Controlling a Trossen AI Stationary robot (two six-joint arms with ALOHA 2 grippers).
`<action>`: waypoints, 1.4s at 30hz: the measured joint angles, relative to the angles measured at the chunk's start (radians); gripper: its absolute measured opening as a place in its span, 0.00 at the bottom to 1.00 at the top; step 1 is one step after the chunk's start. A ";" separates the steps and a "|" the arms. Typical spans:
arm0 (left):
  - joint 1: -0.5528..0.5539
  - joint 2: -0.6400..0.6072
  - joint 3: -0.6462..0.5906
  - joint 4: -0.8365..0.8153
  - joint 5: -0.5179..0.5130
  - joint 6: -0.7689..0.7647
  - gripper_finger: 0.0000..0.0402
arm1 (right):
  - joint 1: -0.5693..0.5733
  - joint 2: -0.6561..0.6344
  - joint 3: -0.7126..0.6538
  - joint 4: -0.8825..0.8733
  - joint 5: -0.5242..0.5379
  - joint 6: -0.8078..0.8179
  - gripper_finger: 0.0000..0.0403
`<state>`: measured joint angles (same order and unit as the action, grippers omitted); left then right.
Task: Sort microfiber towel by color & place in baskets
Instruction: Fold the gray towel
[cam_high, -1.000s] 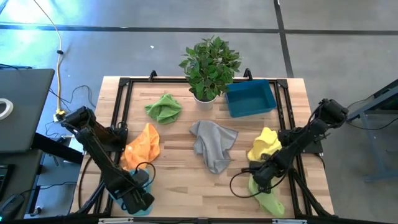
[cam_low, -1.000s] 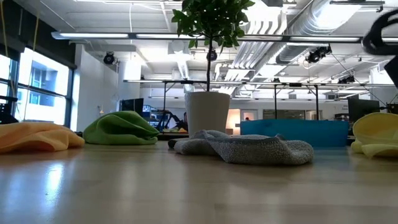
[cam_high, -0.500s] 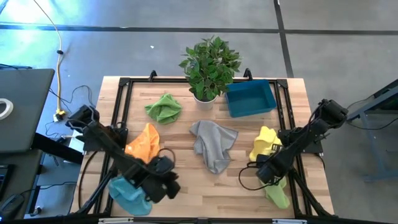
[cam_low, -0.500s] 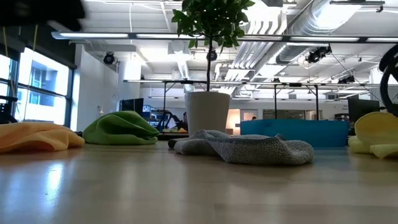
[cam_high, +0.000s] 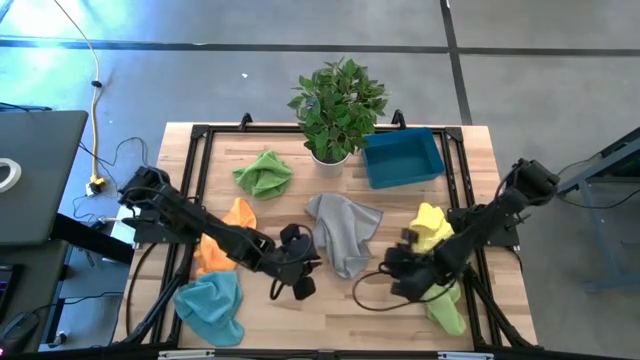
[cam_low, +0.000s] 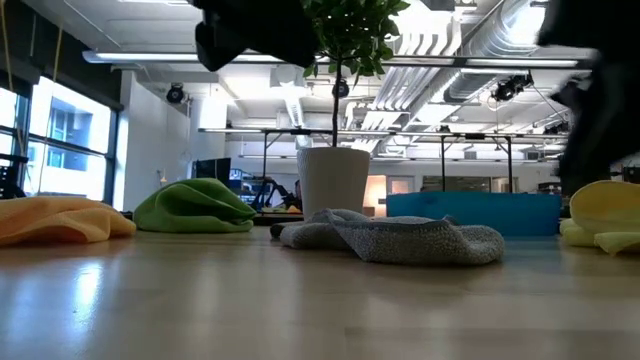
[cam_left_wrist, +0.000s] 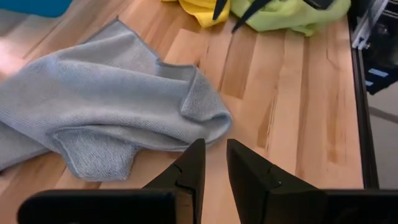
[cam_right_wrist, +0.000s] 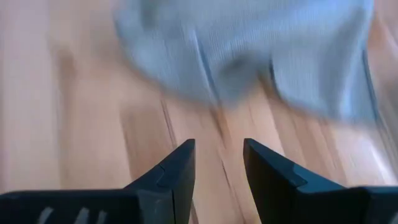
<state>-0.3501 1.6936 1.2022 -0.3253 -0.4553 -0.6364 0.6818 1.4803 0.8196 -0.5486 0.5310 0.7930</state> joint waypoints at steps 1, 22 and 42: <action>0.005 -0.001 0.000 0.001 -0.001 -0.003 0.15 | -0.024 0.000 0.000 0.055 0.005 -0.034 0.32; -0.064 -0.003 0.000 -0.006 0.124 -0.184 0.15 | -0.381 0.118 0.000 0.497 -0.614 -0.478 0.41; -0.077 -0.003 0.000 -0.030 0.137 -0.199 0.15 | -0.408 0.275 0.000 0.524 -0.589 -0.548 0.42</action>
<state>-0.4274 1.6905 1.2022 -0.3553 -0.3179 -0.8352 0.2733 1.7557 0.8200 -0.0249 -0.0579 0.2455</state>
